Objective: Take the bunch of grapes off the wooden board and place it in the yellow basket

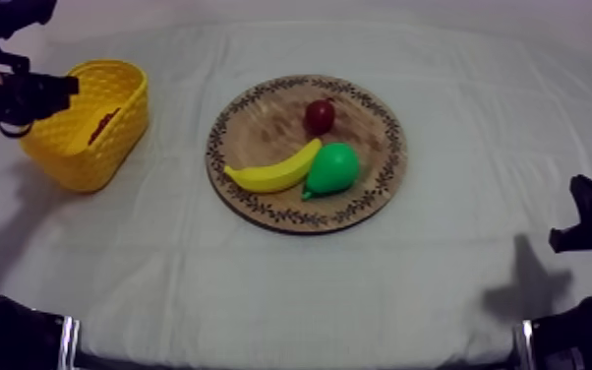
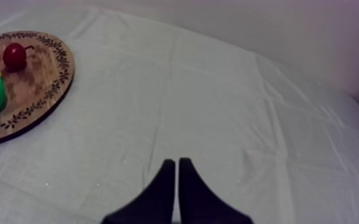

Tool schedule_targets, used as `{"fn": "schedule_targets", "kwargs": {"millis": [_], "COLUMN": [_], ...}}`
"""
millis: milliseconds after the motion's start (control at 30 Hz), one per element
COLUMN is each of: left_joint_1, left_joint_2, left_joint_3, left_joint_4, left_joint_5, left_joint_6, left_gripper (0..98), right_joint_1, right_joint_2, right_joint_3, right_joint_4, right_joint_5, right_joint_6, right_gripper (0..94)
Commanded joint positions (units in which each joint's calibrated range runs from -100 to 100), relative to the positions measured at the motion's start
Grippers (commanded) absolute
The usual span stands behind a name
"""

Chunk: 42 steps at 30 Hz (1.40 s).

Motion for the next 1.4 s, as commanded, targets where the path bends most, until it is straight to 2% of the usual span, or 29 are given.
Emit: {"fn": "schedule_targets", "kwargs": {"millis": [0, 367, 467, 567, 700, 833, 967, 1100, 1200, 1367], "left_joint_1": [-0.02, -0.10, 0.33, 0.54, 0.67, 0.69, 0.73, 0.35, -0.95, -3.41], "left_joint_2": [-4.07, -26.75, -33.66, -40.44, -47.98, -54.00, -58.65, -62.18, -64.76, -69.84], "left_joint_3": [4.30, 26.56, 33.56, 39.05, 41.90, 42.61, 42.84, 42.86, 42.60, 42.75], "left_joint_4": [-0.02, -0.02, -0.02, -0.07, -1.59, -2.17, -1.96, -0.30, 0.17, 0.25], "left_joint_5": [-2.31, -14.30, -19.02, -20.94, -18.10, -13.19, -9.42, -6.16, -3.85, -3.34], "left_joint_6": [-0.68, -4.63, -4.42, -3.70, -2.28, -1.87, -2.24, -3.43, -1.80, 2.60], "left_gripper": [3.5, 0.1, 0.0, 0.0, 0.0, 0.0, 0.0, 0.0, 0.0, 0.0], "right_joint_1": [-0.02, -0.02, -0.02, -0.02, -0.02, -0.02, -0.02, -0.02, -0.02, -0.02], "right_joint_2": [0.02, 0.02, 0.02, 0.02, 0.02, 0.02, 0.02, 0.02, 0.02, 0.02], "right_joint_3": [-0.01, -0.01, -0.01, -0.01, -0.01, -0.01, -0.01, -0.01, -0.01, -0.01], "right_joint_4": [0.00, 0.00, 0.00, 0.00, 0.00, 0.00, 0.00, 0.00, 0.00, 0.00], "right_joint_5": [0.04, 0.04, 0.04, 0.04, 0.04, 0.04, 0.04, 0.04, 0.04, 0.04], "right_joint_6": [-0.02, 0.01, 0.01, 0.01, -0.01, 0.01, 0.01, -0.02, 0.00, 0.01], "right_gripper": [0.3, 0.3, 0.3, 0.3, 0.3, 0.3, 0.3, 0.3, 0.3, 0.3]}}
